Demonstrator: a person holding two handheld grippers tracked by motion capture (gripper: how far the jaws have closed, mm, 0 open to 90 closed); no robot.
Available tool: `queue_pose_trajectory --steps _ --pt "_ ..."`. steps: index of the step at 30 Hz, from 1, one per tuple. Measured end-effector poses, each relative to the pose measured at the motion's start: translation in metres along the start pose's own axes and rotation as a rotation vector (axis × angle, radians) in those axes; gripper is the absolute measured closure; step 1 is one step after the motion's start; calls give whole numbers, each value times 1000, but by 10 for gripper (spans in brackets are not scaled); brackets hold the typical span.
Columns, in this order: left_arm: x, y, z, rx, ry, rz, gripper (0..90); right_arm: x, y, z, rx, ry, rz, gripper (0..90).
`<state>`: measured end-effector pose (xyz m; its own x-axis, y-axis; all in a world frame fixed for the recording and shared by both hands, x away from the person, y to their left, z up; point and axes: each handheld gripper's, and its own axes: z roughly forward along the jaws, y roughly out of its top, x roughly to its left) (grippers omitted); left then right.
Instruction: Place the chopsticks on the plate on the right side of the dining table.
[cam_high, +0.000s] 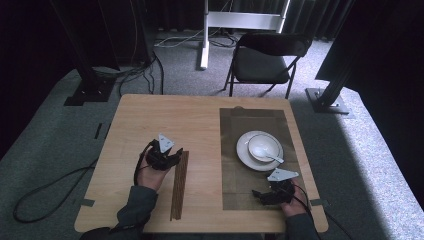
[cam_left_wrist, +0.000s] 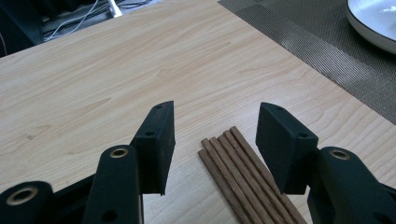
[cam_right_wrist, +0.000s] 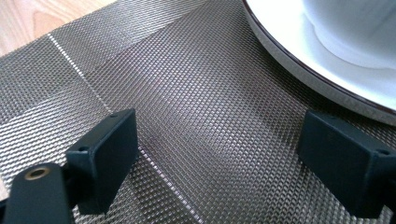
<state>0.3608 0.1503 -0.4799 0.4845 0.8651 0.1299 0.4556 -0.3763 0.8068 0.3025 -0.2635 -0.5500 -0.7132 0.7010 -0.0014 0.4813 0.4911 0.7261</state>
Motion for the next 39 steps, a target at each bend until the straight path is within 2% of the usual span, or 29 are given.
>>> queue_pose_trajectory --steps 4,17,22,31,34,36,39 --pt "2 -1 -1 0 0 -16 479 2 -1 -1 1 -18 19 117" --pt "3 -4 -5 17 0 -31 477 2 -1 -1 1 -18 19 117" --pt "2 -4 -7 23 -18 -44 477 2 0 0 7 -14 12 117" --pt "7 -10 -14 25 -29 -97 474 0 1 0 3 4 -10 117" --pt "7 -11 -14 26 -30 -100 473 0 1 0 3 4 -9 117" --pt "7 -13 -15 22 -27 -120 465 0 0 0 1 3 -5 117" --pt "8 -14 -16 18 -29 -128 465 0 0 0 1 2 -4 116"
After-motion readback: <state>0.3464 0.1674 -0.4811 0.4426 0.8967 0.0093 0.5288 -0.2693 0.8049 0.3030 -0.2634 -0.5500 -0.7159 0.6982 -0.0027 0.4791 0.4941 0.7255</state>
